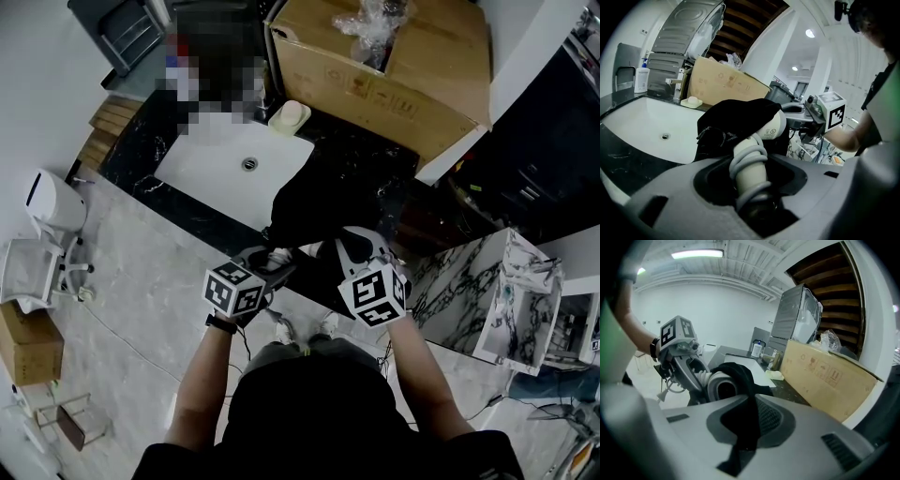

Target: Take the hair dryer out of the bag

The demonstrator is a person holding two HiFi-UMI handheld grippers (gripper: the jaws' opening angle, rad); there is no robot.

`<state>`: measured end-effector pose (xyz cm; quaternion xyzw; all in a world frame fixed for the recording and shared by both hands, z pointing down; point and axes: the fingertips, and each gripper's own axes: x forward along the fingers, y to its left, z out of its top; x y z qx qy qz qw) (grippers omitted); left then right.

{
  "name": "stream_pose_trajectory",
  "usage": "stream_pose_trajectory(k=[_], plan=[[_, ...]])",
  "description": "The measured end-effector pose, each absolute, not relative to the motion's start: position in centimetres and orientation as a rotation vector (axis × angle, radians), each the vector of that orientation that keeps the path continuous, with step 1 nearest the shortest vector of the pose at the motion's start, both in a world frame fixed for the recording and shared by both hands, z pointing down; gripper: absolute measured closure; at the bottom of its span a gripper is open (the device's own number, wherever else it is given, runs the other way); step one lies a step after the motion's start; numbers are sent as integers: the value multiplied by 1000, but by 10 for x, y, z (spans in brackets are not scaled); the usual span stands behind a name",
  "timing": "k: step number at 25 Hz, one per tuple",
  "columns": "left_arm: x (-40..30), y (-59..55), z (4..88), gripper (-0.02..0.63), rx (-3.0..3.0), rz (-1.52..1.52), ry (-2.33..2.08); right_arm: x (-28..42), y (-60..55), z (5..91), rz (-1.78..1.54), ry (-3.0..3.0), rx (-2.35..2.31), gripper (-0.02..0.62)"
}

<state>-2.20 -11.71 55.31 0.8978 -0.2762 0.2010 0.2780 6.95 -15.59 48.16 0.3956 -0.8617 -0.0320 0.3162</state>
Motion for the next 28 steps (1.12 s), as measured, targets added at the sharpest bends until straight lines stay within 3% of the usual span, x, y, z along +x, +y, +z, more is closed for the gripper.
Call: stream_pose_trajectory(k=[28], plan=[[-2, -73, 518, 390, 2555, 392, -486, 94, -212, 469, -151, -2199, 1095, 563]])
